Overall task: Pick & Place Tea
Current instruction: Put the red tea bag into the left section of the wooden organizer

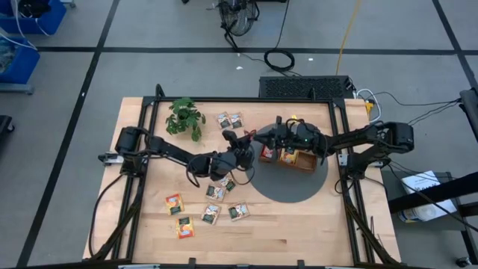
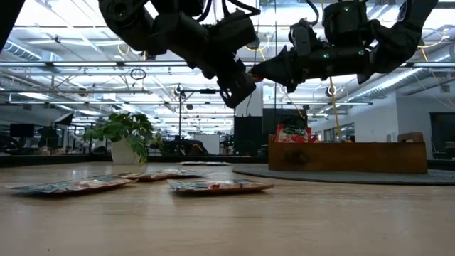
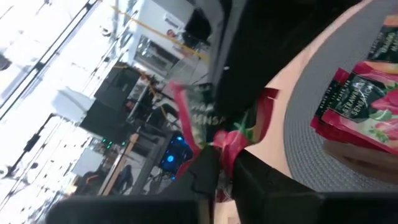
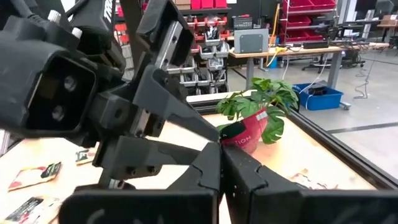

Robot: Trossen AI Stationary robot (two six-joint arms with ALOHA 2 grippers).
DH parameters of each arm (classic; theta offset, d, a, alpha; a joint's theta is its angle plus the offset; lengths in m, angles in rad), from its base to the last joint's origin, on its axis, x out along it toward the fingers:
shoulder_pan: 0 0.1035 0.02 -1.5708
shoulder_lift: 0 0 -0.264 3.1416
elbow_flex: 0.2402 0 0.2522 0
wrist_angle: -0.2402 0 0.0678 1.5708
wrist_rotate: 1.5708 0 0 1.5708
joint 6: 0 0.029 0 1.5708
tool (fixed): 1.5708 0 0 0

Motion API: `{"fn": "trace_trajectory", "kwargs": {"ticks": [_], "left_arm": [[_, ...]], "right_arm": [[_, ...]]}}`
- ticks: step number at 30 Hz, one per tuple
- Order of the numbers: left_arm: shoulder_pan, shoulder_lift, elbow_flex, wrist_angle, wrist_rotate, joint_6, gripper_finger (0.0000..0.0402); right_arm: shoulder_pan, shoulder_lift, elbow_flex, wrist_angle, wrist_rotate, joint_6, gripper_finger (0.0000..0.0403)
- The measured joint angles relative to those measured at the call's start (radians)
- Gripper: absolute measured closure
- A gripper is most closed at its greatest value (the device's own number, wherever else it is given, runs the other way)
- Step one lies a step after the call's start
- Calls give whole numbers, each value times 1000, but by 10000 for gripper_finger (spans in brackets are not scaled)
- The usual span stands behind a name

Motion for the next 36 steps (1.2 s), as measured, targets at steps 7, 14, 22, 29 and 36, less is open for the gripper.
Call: {"fn": "trace_trajectory", "kwargs": {"ticks": [7, 14, 22, 29, 36], "left_arm": [[-33, -36, 0, 1, -100, -114, 272], [-51, -85, 1, 2, -264, -218, 137], [-104, -141, 2, -1, -557, -86, 38], [-165, -228, -11, -4, -539, -76, 5], [-186, -380, -126, -8, -462, -188, 8]], "right_arm": [[0, -5, 0, -3, 2, -22, 403], [0, -22, -1, -31, 4, -26, 403], [2, -176, -4, -187, 4, -73, 403], [2, -358, 53, -631, 25, -118, 403], [48, -394, 299, -1247, 133, -157, 403]]}}
